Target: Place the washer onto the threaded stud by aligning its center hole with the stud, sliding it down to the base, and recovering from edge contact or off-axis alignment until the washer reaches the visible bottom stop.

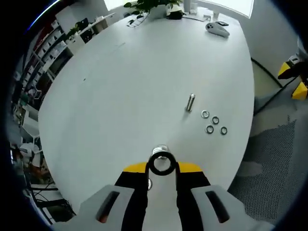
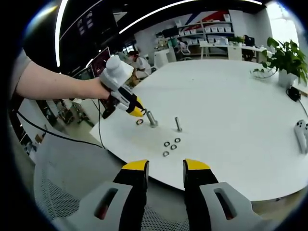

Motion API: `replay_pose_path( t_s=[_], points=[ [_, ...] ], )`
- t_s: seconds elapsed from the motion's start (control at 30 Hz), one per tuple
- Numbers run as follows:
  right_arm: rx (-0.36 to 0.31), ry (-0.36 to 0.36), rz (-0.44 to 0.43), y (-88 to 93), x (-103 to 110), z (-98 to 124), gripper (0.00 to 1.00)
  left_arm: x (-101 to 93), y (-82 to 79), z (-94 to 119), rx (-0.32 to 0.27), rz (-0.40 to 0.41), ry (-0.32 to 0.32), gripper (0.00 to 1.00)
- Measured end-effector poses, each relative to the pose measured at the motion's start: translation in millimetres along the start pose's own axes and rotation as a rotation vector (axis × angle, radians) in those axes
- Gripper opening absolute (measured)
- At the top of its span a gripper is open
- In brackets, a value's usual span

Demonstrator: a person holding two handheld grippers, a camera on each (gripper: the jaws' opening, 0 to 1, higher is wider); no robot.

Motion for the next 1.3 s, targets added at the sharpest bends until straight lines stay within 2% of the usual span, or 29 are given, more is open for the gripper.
replay_pose_path(
  t_s=[0.43, 0.7, 1.3],
  points=[
    [-0.001, -0.001, 0.002, 0.3, 0.0, 0.2, 0.3, 5.0, -11.6, -12.1, 0.031, -0.011, 0.003, 0.19],
    [-0.004, -0.004, 0.005, -0.4, 0.3, 0.2, 0.3, 5.0, -11.8, -15.3, 0.047, -0.023, 0.002, 0.19],
    [-0.007, 0.004, -0.001, -0.1, -0.6, 0.7, 0.3, 3.0, -12.8, -40.3, 0.112, -0.062, 0.017, 0.19]
  ],
)
Point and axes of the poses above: the point that each gripper's makers call its tool centre point, and the gripper's own axes: z roughly backward along the fingers, x roughly to its left, y roughly out of its underside, the point moved 10 cm from there along z, roughly backward along the fingers, and after that the axes turned 6 degrees about x, right-handed, at the moved point
